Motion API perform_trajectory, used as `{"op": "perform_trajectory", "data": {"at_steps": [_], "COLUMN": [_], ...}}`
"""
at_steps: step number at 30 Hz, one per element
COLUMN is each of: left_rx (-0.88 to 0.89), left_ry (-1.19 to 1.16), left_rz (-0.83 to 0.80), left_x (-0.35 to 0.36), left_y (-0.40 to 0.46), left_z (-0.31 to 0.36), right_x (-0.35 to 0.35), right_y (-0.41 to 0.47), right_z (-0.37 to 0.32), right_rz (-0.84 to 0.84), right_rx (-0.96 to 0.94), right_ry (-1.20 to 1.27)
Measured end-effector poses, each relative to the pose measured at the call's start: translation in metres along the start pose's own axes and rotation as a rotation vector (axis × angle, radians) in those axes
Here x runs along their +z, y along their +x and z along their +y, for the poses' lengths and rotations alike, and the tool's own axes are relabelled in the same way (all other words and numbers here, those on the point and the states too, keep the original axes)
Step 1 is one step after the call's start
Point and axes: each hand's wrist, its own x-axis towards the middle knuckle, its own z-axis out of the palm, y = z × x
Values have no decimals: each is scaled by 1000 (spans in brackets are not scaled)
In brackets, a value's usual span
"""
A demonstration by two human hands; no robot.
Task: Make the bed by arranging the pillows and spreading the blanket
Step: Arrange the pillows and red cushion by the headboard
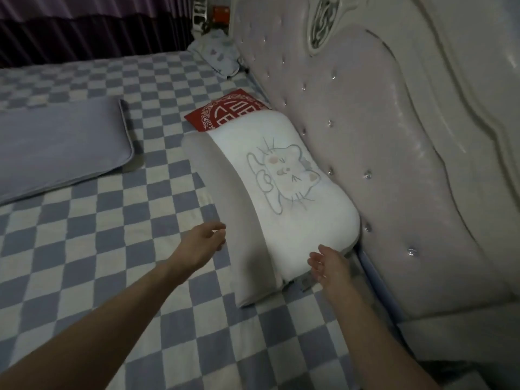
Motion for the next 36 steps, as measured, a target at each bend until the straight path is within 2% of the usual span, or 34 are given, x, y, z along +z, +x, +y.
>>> {"op": "perform_trajectory", "data": {"at_steps": [5, 11, 14, 18, 23, 26, 28, 30, 32, 34, 36], "left_rx": [-78, -124, -146, -171, -150, -130, -75, 15, 192, 377, 464], "left_ry": [7, 9, 25, 29, -20, 10, 16, -31, 47, 136, 47], "left_rz": [24, 49, 61, 38, 11, 0, -46, -185, -267, -122, 152], "left_x": [23, 32, 33, 34, 32, 28, 23, 19, 15, 14, 9], "left_y": [31, 53, 62, 64, 65, 60, 55, 47, 36, 21, 2], "left_z": [-3, -5, -12, -13, -8, -3, 5, 17, 28, 31, 29], "right_x": [-4, -4, -1, -14, 27, 41, 53, 68, 86, 104, 123], "right_y": [64, 110, 120, 176, 92, 53, 22, -11, -45, -80, -112], "right_z": [4, 6, 10, 41, -13, -37, -54, -68, -78, -82, -81], "right_rz": [98, 302, 197, 176, 45, -61, -87, -134, -164, -216, -293], "right_rx": [14, 46, 75, 53, -56, -184, -323, -466, -568, -644, -739], "right_ry": [15, -52, 78, 181, 313, 280, 200, 115, 41, 10, -49]}}
